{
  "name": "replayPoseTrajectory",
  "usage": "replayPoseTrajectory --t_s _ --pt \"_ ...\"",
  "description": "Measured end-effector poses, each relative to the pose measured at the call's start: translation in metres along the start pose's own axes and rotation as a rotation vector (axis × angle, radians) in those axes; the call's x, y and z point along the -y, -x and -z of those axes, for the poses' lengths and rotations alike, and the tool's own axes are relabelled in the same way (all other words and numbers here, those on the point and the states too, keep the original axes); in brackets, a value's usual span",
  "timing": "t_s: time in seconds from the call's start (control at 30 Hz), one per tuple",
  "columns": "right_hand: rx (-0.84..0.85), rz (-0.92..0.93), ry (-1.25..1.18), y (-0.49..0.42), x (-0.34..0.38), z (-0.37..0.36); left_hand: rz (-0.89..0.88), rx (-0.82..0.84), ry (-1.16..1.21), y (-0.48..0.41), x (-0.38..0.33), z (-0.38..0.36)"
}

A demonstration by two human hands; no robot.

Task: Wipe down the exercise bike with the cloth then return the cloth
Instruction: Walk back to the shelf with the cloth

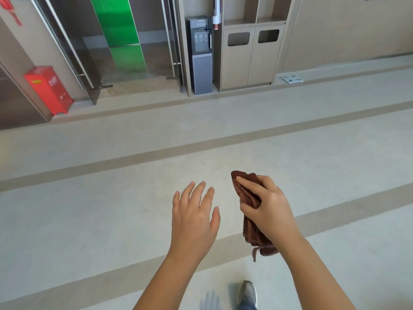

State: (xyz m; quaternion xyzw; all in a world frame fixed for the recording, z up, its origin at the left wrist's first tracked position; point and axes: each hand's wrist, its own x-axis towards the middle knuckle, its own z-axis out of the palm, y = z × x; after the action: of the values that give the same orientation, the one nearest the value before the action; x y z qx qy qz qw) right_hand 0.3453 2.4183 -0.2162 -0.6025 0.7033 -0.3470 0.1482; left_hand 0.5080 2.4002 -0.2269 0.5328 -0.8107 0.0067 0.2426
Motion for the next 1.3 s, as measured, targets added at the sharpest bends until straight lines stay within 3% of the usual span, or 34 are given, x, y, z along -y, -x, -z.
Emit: replayPoseTrajectory --t_s 0.4,0.8,1.0,1.3 --pt "0.052 -0.028 -0.238 -0.259 -0.091 0.036 0.053 0.007 0.068 -0.255 -0.039 -0.103" --pt "0.130 -0.039 -0.290 -0.537 -0.095 -0.072 0.160 0.101 0.155 -0.488 0.091 -0.213" --pt "0.126 -0.002 -0.293 -0.690 -0.070 -0.119 0.111 0.023 0.118 -0.631 0.166 -0.233" --pt "0.035 -0.066 -0.393 -0.872 -0.114 -0.134 0.065 0.140 0.181 -0.812 0.191 -0.309"
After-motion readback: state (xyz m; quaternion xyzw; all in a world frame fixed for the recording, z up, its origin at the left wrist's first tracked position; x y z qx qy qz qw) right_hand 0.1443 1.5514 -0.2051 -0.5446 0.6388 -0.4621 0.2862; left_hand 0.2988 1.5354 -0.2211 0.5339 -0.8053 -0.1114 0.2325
